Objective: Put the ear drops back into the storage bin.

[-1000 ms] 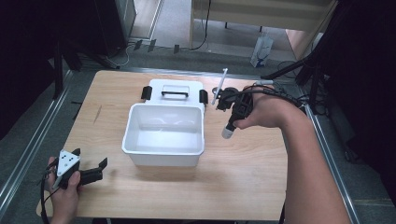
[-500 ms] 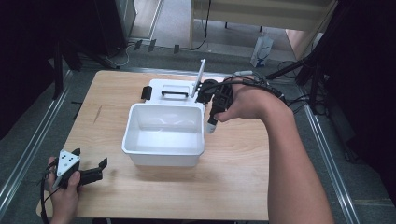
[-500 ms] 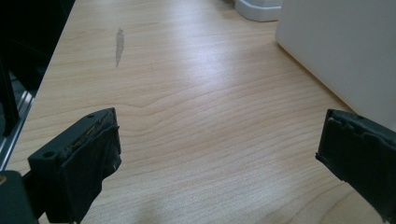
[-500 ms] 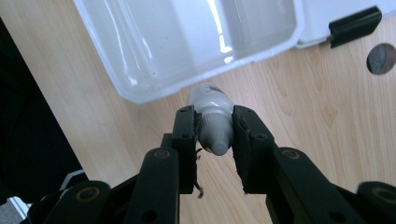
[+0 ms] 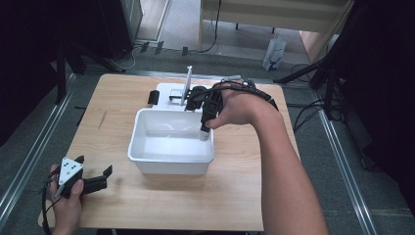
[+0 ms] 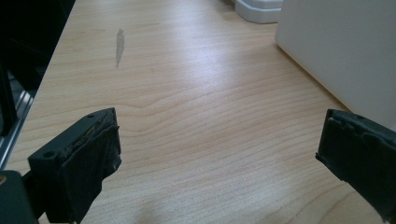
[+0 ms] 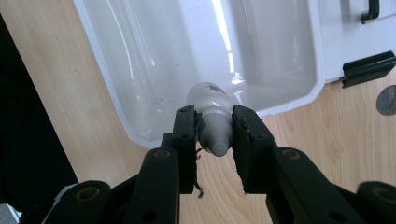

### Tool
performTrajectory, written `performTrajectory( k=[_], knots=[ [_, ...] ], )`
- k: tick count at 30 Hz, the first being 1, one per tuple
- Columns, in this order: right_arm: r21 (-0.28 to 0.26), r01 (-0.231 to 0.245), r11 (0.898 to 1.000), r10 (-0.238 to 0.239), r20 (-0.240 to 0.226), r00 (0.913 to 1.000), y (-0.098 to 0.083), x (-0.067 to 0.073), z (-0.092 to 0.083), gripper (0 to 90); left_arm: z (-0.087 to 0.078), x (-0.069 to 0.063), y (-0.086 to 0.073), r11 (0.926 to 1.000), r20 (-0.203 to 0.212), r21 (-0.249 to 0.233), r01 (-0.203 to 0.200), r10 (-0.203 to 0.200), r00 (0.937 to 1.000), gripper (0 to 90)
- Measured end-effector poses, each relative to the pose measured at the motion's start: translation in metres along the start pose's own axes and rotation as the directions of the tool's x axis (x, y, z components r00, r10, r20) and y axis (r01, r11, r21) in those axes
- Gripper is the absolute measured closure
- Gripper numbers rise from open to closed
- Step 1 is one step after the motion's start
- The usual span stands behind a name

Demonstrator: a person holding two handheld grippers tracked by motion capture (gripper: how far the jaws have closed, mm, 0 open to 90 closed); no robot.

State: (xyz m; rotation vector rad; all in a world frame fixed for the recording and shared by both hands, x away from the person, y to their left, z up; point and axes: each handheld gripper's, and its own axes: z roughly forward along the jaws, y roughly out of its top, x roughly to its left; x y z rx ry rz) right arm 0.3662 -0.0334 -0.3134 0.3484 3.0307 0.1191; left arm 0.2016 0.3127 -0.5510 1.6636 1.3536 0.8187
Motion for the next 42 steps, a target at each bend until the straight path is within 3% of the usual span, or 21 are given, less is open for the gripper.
performTrajectory(
  k=[14, 33, 42],
  knots=[
    [0.009, 0.036, 0.999, -0.036, 0.004, 0.9993, -0.005, -0.004, 0.034, 72.3, 0.0, 0.0, 0.0, 1.0, 0.002, 0.007, -0.004, 0.004, 1.0, 0.0],
    [0.033, 0.058, 0.998, -0.059, 0.021, 0.998, -0.005, -0.003, 0.057, 72.2, 0.0, 0.0, 0.0, 1.0, 0.002, 0.004, -0.004, 0.004, 1.0, 0.0],
    [0.038, 0.112, 0.993, -0.113, 0.039, 0.9928, -0.004, -0.003, 0.074, 72.1, 0.0, 0.0, 0.0, 1.0, 0.002, 0.004, -0.003, 0.003, 1.0, 0.0]
  ],
)
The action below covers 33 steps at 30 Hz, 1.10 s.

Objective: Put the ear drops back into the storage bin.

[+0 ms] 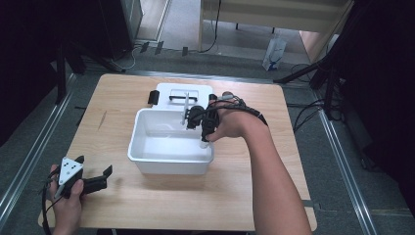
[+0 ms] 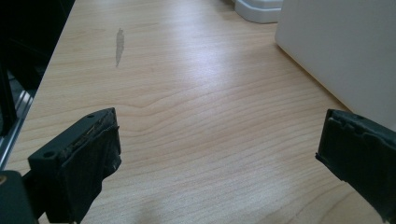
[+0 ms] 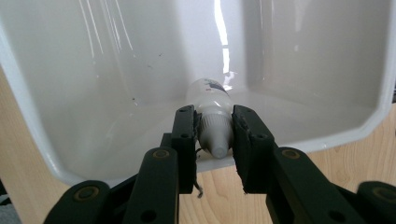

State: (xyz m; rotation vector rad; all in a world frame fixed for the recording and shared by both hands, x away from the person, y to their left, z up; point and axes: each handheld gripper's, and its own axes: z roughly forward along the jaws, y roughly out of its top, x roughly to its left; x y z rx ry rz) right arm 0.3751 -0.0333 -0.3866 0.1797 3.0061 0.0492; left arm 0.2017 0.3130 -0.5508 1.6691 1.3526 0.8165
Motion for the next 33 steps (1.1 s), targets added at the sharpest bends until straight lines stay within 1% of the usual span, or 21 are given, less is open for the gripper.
performTrajectory(
  k=[1, 2, 5, 6, 9, 10, 18, 23, 25, 26, 33],
  knots=[
    [-0.001, 0.022, 1.0, -0.022, 0.008, 0.9997, 0.0, 0.001, 0.004, 72.1, 0.0, 0.0, 0.0, 1.0, 0.0, 0.0, 0.0, 0.0, 1.0, 0.0],
    [-0.002, 0.034, 0.999, -0.034, 0.012, 0.9993, 0.0, 0.001, 0.006, 72.1, 0.0, 0.0, 0.0, 1.0, 0.0, 0.0, 0.0, 0.0, 1.0, 0.0],
    [-0.005, 0.045, 0.999, -0.045, 0.013, 0.9989, 0.0, 0.001, 0.009, 72.1, 0.0, 0.0, 0.0, 1.0, 0.0, 0.001, 0.001, -0.001, 1.0, 0.0],
    [0.002, 0.063, 0.998, -0.063, 0.023, 0.9977, 0.0, 0.002, 0.012, 72.1, 0.0, 0.0, 0.0, 1.0, 0.0, -0.001, 0.001, -0.001, 1.0, 0.0],
    [0.009, 0.075, 0.997, -0.075, 0.027, 0.9968, 0.001, 0.003, 0.016, 72.1, 0.0, 0.0, 0.0, 1.0, 0.0, -0.002, 0.002, -0.002, 1.0, 0.0],
    [0.012, 0.092, 0.996, -0.092, 0.034, 0.9952, 0.001, 0.003, 0.02, 72.1, 0.0, 0.0, 0.0, 1.0, 0.0, -0.003, 0.001, -0.001, 1.0, 0.0],
    [0.021, 0.099, 0.995, -0.1, 0.034, 0.9944, 0.003, 0.003, 0.031, 72.0, 0.0, 0.0, 0.0, 1.0, -0.001, -0.001, -0.001, 0.001, 1.0, 0.0],
    [0.034, 0.094, 0.995, -0.095, 0.028, 0.9951, 0.005, 0.003, 0.036, 72.0, 0.0, 0.0, 0.0, 1.0, 0.0, -0.003, 0.0, 0.0, 1.0, 0.0],
    [0.041, 0.097, 0.994, -0.098, 0.016, 0.9951, 0.007, 0.002, 0.039, 72.0, 0.0, 0.0, 0.0, 1.0, -0.001, -0.001, -0.001, 0.001, 1.0, 0.0],
    [0.044, 0.091, 0.995, -0.092, 0.011, 0.9957, 0.007, 0.001, 0.04, 72.0, 0.0, 0.0, 0.0, 1.0, -0.001, -0.001, -0.001, 0.001, 1.0, 0.0],
    [0.06, 0.082, 0.995, -0.082, -0.003, 0.9966, 0.008, -0.002, 0.048, 72.0, 0.0, 0.0, 0.0, 1.0, -0.001, -0.004, 0.003, -0.003, 1.0, 0.0]
  ],
)
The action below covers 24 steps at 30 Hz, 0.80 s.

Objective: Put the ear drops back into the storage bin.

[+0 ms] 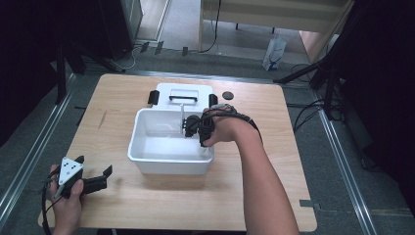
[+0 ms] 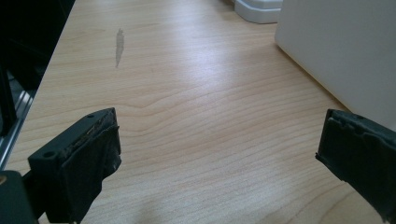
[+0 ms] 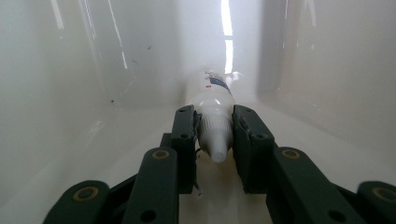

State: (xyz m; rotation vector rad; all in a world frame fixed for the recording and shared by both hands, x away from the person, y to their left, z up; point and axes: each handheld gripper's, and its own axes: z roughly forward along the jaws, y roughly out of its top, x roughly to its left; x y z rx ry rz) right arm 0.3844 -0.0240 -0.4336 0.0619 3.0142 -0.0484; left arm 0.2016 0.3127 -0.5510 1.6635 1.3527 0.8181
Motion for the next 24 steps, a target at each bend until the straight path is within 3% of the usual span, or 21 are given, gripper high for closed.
performTrajectory(
  k=[24],
  knots=[
    [-0.008, -0.012, 1.0, 0.012, 0.003, 0.9999, -0.0014, -0.0019, 0.0067, 68.5, -0.0001, 0.0002, 0.0001, 1.0, 0.001, 0.004, -0.001, 0.001, 1.0, 0.0]
  ],
)
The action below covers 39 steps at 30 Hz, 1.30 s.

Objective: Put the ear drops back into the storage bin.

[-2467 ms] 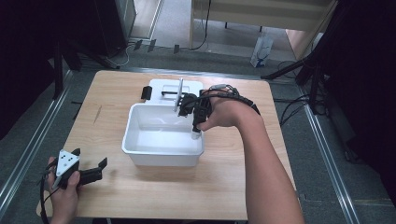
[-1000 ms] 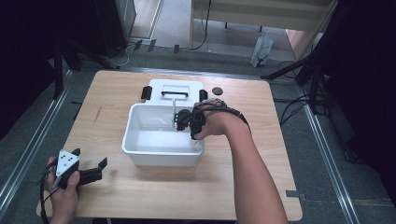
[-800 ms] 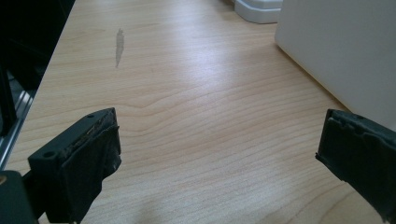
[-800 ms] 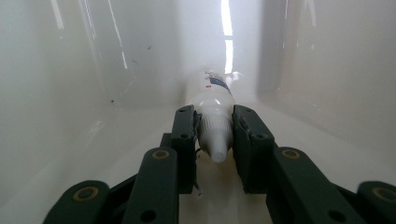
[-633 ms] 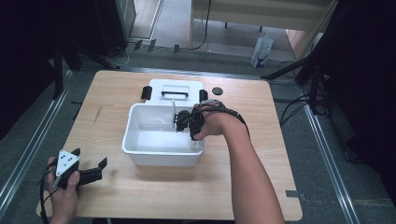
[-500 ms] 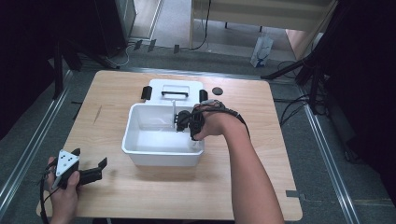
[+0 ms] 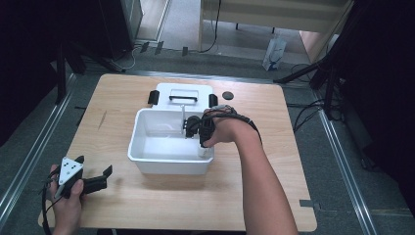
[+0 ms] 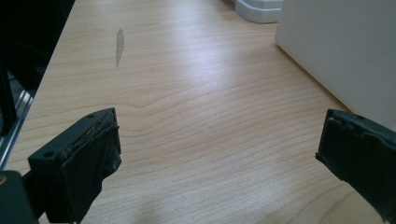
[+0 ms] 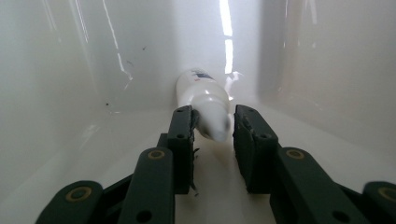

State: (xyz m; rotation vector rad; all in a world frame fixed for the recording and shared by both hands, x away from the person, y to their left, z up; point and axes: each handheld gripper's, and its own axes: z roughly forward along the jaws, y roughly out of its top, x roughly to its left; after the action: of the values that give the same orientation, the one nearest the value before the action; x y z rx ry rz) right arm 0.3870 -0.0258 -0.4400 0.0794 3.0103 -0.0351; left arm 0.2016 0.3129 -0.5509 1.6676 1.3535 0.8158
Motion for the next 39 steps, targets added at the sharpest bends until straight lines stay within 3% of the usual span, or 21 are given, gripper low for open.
performTrajectory(
  k=[6, 9, 10, 12, 13, 16, 18, 19, 20, 22, 24, 25, 30, 39],
  knots=[
    [-0.064, -0.04, 0.997, 0.04, -0.003, 0.9992, -0.004, -0.002, -0.013, 62.5, 0.0, 0.0, 0.0, 1.0, 0.0, -0.001, 0.001, -0.001, 1.0, 0.0],
    [-0.068, -0.052, 0.996, 0.052, 0.011, 0.9986, -0.007, -0.003, -0.023, 58.7, 0.0, 0.0, 0.0, 1.0, -0.001, -0.001, 0.0, 0.0, 1.0, 0.0],
    [-0.079, -0.068, 0.994, 0.07, 0.021, 0.9973, -0.007, -0.003, -0.031, 49.1, 0.0, 0.0, 0.0, 1.0, 0.0, 0.0, -0.001, 0.001, 1.0, 0.0],
    [-0.087, -0.06, 0.994, 0.063, 0.036, 0.9973, -0.007, -0.002, -0.036, 47.3, 0.0, 0.0, 0.0, 1.0, -0.001, 0.0, -0.001, 0.001, 1.0, 0.0],
    [-0.095, -0.074, 0.993, 0.079, 0.045, 0.9959, -0.008, -0.001, -0.047, 43.2, 0.0, 0.0, 0.0, 1.0, -0.001, 0.002, -0.003, 0.003, 1.0, 0.0],
    [-0.125, -0.083, 0.989, 0.086, 0.024, 0.996, -0.009, 0.003, -0.058, 38.0, 0.0, 0.0, 0.0, 1.0, -0.002, 0.002, -0.004, 0.004, 1.0, 0.0],
    [-0.145, -0.082, 0.986, 0.089, 0.045, 0.995, -0.011, 0.005, -0.069, 27.8, 0.0, 0.0, 0.0, 1.0, -0.002, 0.002, -0.005, 0.005, 1.0, 0.0],
    [-0.15, -0.083, 0.985, 0.093, 0.061, 0.9938, -0.014, 0.006, -0.076, 18.1, 0.0, 0.0, 0.0, 1.0, -0.002, 0.002, -0.004, 0.004, 1.0, 0.0],
    [-0.15, -0.083, 0.985, 0.093, 0.061, 0.9938, -0.014, 0.006, -0.076, 18.1, 0.0, 0.0, 0.0, 1.0, -0.002, 0.002, -0.004, 0.004, 1.0, 0.0],
    [-0.149, -0.096, 0.984, 0.106, 0.065, 0.9922, -0.021, 0.008, -0.086, 3.7, 0.0, 0.0, 0.0, 1.0, -0.002, 0.002, -0.005, 0.005, 1.0, 0.0],
    [-0.15, -0.097, 0.984, 0.108, 0.062, 0.9923, -0.024, 0.008, -0.089, 0.0, 0.0, 0.0, 0.0, 1.0, -0.002, 0.002, -0.005, 0.005, 1.0, 0.0],
    [-0.157, -0.118, 0.981, 0.127, 0.054, 0.9904, -0.028, 0.009, -0.093, 0.0, 0.0, 0.0, 0.0, 1.0, -0.002, 0.002, -0.005, 0.005, 1.0, 0.0],
    [-0.178, -0.128, 0.976, 0.145, 0.086, 0.9858, -0.047, 0.01, -0.099, 0.0, 0.0, -0.001, 0.0, 1.0, -0.005, -0.001, -0.006, 0.006, 1.0, 0.0],
    [-0.174, -0.17, 0.97, 0.188, 0.092, 0.9778, -0.083, 0.018, -0.09, 0.0, 0.0, -0.001, 0.0, 1.0, -0.005, 0.001, -0.009, 0.009, 0.9999, 0.0]
  ],
)
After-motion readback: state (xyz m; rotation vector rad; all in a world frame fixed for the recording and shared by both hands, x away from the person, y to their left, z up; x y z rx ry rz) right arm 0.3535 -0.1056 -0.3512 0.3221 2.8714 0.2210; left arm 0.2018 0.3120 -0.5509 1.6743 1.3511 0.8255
